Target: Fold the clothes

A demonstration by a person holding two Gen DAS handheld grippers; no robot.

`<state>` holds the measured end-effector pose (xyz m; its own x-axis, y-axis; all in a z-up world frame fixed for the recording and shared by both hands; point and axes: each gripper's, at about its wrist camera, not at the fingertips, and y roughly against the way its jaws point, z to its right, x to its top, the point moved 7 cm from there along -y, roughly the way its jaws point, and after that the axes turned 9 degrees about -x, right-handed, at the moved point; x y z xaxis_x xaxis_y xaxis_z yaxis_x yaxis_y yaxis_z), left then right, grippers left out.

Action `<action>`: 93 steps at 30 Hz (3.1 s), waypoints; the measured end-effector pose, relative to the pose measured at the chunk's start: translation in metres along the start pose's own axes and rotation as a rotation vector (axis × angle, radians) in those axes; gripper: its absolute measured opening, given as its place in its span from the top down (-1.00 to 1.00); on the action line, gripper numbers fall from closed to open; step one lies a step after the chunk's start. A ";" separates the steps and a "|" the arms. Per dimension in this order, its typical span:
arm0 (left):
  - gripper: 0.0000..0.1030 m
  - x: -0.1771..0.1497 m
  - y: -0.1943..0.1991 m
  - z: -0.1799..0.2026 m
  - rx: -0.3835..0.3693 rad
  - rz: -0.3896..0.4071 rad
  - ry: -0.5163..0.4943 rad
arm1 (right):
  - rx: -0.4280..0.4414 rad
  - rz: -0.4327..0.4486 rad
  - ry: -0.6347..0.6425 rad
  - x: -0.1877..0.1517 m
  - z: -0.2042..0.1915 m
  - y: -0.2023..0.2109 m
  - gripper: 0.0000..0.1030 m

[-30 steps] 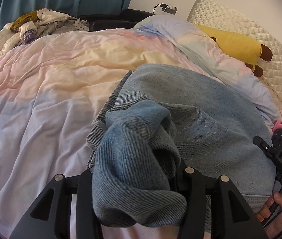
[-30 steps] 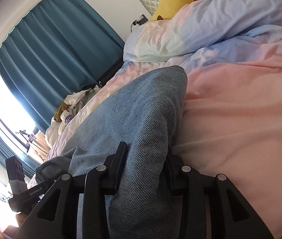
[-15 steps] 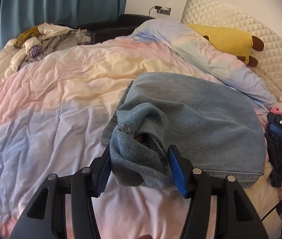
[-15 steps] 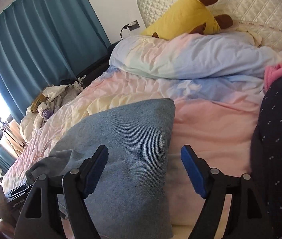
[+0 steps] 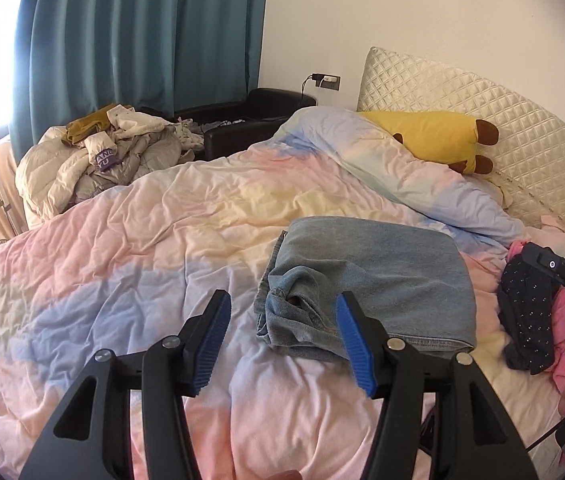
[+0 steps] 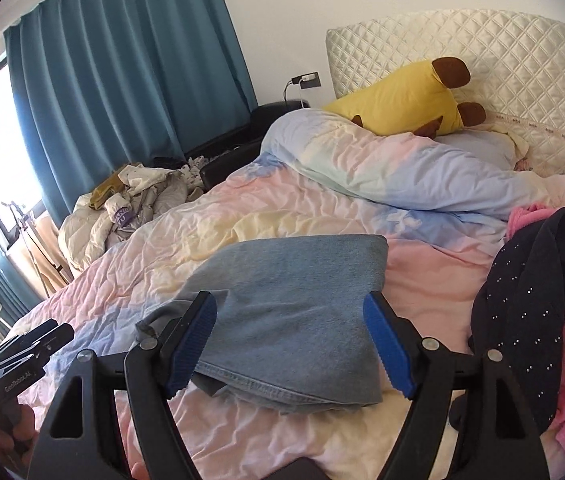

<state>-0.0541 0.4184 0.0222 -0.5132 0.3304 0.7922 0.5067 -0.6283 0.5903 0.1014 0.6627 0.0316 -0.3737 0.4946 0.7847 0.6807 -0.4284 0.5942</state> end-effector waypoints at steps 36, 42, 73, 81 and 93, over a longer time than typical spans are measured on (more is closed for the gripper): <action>0.17 -0.072 -0.147 -0.071 -0.249 -0.113 0.121 | 0.270 -0.186 0.439 -0.103 -0.193 -0.148 0.48; 0.19 -0.084 -0.157 -0.086 -0.224 -0.153 0.159 | 0.237 -0.185 0.490 -0.112 -0.205 -0.160 0.86; 0.32 -0.067 -0.148 -0.072 -0.388 -0.055 0.252 | 0.162 -0.084 0.368 -0.112 -0.139 -0.104 0.55; 0.42 -0.079 -0.166 -0.078 -0.316 -0.135 0.240 | -0.246 -0.047 0.130 -0.075 0.001 -0.107 0.54; 0.39 -0.050 -0.131 -0.048 -0.130 -0.139 0.015 | -0.188 -0.161 0.043 -0.082 0.017 -0.107 0.53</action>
<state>-0.1282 0.4500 -0.1024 -0.5832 0.4103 0.7011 0.3371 -0.6630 0.6684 0.0695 0.6805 -0.0998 -0.4969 0.5370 0.6818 0.4827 -0.4819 0.7313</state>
